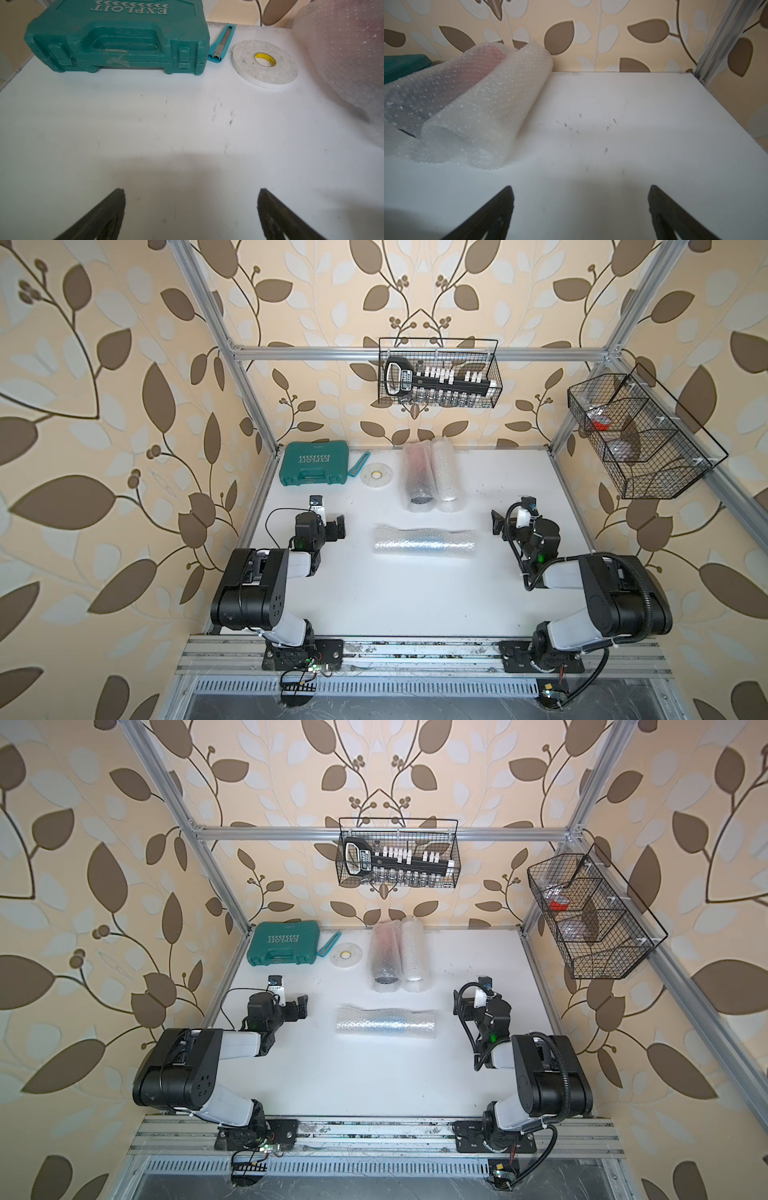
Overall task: Unwrap the vase from the bubble wrap
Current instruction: Adjust the bubble wrap at the center of the board.
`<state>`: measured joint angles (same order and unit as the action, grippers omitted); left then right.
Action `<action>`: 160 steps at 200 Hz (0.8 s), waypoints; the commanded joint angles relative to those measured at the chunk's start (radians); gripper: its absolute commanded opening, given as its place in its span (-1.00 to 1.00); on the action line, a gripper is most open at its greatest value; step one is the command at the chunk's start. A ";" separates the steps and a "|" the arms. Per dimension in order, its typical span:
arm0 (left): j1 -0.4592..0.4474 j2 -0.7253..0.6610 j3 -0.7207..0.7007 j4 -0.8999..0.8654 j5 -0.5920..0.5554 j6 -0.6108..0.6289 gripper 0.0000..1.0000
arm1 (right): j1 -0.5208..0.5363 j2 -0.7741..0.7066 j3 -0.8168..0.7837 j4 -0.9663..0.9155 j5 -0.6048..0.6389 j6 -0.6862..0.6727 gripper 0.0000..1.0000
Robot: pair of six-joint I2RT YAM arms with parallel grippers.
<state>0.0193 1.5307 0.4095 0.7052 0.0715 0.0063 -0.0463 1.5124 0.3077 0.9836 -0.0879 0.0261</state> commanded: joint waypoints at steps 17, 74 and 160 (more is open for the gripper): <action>-0.001 -0.082 0.057 -0.153 -0.090 -0.044 0.98 | 0.005 -0.084 0.033 -0.125 0.110 0.045 1.00; -0.002 -0.192 0.187 -0.478 -0.195 -0.176 0.98 | 0.003 -0.174 0.171 -0.460 0.179 0.133 0.99; -0.018 -0.418 0.298 -0.860 0.083 -0.554 0.98 | 0.133 -0.363 0.333 -0.884 -0.102 0.197 0.99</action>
<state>0.0185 1.1889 0.6735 0.0055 0.0219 -0.4057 0.0181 1.1694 0.5850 0.2844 -0.0978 0.2058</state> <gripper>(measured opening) 0.989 0.997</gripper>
